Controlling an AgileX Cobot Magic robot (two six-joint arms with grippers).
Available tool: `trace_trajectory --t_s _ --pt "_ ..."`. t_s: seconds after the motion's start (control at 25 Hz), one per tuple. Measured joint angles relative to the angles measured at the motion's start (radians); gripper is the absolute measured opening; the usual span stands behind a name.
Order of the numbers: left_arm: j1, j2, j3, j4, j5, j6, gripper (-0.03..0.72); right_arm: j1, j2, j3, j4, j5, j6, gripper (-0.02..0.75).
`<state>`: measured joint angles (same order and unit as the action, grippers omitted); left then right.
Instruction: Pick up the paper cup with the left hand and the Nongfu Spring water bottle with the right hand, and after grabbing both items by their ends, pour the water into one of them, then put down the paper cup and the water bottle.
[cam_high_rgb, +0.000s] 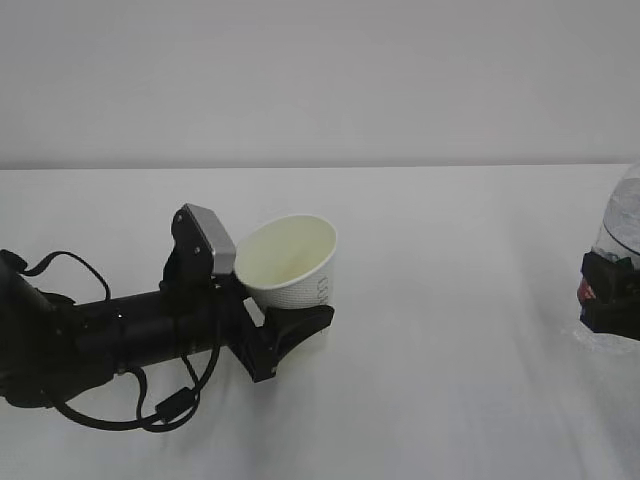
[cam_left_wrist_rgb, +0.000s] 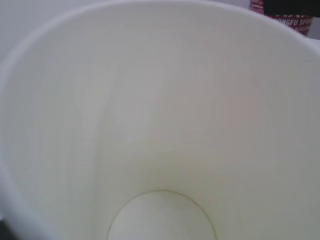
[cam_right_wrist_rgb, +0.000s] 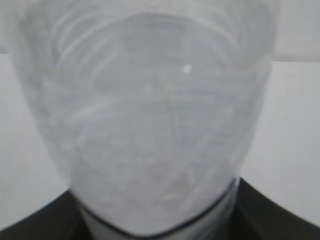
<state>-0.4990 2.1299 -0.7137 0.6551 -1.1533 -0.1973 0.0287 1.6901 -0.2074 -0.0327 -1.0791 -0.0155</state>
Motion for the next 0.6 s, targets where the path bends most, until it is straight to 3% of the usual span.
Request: trace_trajectory --t_s 0.6 --pt "-0.15 0.0 -0.127 -0.021 0.079 -0.047 0.553 0.0 0.0 0.0 0.0 0.0 0.0 0.398"
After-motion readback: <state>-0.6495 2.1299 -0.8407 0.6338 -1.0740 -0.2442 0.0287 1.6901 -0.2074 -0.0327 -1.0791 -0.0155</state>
